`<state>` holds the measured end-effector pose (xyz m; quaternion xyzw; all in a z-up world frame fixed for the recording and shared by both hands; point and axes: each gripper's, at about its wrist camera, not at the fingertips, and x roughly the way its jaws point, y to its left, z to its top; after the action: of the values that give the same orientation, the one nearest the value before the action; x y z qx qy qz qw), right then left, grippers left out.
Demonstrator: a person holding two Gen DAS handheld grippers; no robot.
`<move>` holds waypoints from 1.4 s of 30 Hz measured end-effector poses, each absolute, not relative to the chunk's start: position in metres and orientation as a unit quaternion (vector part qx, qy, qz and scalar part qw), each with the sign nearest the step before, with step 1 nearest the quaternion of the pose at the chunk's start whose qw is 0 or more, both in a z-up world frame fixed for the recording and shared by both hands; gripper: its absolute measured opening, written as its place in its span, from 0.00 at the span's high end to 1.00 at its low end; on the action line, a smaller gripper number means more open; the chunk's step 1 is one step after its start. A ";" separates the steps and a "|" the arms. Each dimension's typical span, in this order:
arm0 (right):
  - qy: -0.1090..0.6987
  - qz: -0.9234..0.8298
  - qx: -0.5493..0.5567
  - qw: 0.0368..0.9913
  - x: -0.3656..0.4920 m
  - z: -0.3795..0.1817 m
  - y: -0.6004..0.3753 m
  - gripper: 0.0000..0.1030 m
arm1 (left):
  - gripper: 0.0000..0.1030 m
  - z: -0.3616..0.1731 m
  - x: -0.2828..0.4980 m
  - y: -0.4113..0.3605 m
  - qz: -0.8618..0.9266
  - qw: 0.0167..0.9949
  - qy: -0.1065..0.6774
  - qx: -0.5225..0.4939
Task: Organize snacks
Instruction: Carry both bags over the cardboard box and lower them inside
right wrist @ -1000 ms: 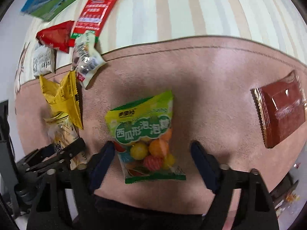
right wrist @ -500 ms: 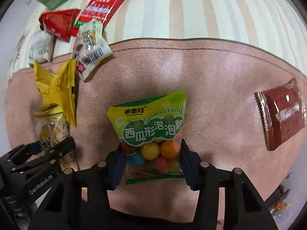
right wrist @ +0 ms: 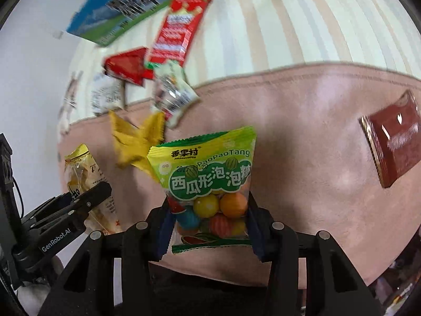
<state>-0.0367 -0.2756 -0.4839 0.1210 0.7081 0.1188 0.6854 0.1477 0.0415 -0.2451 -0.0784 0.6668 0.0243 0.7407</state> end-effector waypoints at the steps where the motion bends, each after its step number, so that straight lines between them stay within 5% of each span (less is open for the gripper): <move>1: 0.704 0.124 0.128 0.688 -0.031 -0.476 -0.277 0.50 | 0.54 -0.237 0.150 0.042 0.021 0.745 0.662 -0.083; 19: 0.570 0.134 0.174 0.792 0.165 -0.317 -0.290 0.50 | 0.54 -0.083 0.350 0.040 -0.067 0.819 0.563 -0.089; 28: 0.603 0.078 0.162 0.777 0.287 -0.353 -0.292 0.50 | 0.54 -0.112 0.494 0.057 -0.040 0.790 0.608 -0.065; 42: 0.670 0.049 0.159 0.723 0.314 -0.436 -0.282 0.50 | 0.53 -0.215 0.593 0.076 0.012 0.720 0.693 -0.039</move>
<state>0.3141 -0.2819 -0.4358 0.1585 0.6702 0.0490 0.7234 0.5929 0.0762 -0.2147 -0.0386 0.6927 0.0116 0.7201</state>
